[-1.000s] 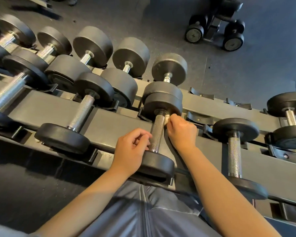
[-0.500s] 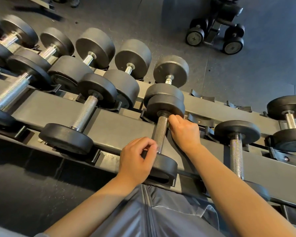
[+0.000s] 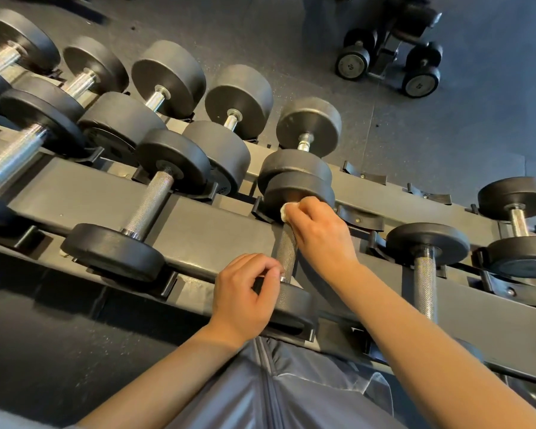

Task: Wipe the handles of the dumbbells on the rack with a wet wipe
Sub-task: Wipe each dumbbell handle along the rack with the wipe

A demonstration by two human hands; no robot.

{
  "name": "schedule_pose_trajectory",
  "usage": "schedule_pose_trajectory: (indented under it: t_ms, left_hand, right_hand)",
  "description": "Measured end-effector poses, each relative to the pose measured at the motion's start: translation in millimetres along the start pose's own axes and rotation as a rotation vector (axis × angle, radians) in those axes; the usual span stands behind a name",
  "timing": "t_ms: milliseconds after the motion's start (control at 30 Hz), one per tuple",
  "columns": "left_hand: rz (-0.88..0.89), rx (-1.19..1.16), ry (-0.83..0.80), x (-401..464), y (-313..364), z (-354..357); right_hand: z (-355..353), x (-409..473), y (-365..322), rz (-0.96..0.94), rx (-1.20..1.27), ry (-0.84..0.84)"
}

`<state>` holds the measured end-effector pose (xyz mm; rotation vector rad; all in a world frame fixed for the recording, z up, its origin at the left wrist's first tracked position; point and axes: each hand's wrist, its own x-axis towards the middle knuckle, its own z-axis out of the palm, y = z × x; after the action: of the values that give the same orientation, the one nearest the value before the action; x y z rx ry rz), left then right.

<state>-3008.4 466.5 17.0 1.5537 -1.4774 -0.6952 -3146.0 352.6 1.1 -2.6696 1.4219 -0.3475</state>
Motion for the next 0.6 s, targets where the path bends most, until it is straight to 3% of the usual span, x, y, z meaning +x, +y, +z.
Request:
schedule_pose_trajectory:
  t_ms: [167,433,500,600]
  left_hand:
    - [0.001,0.003,-0.004,-0.4,-0.3,0.0]
    - [0.007,-0.026,0.004,-0.4,-0.9,-0.3]
    - [0.008,-0.018,0.010,-0.8,-1.0,-0.2]
    - [0.002,-0.009,0.016,-0.7,-2.3,0.5]
  right_hand:
    - [-7.2,8.3,-15.5,0.170,0.181,-0.052]
    - [-46.6,-23.0,-18.2,0.143,0.770,-0.504]
    - [-42.6,-36.5,-20.3,0.191,0.856,-0.458]
    - [-28.0,-38.5,-17.7,0.241,0.792,-0.263]
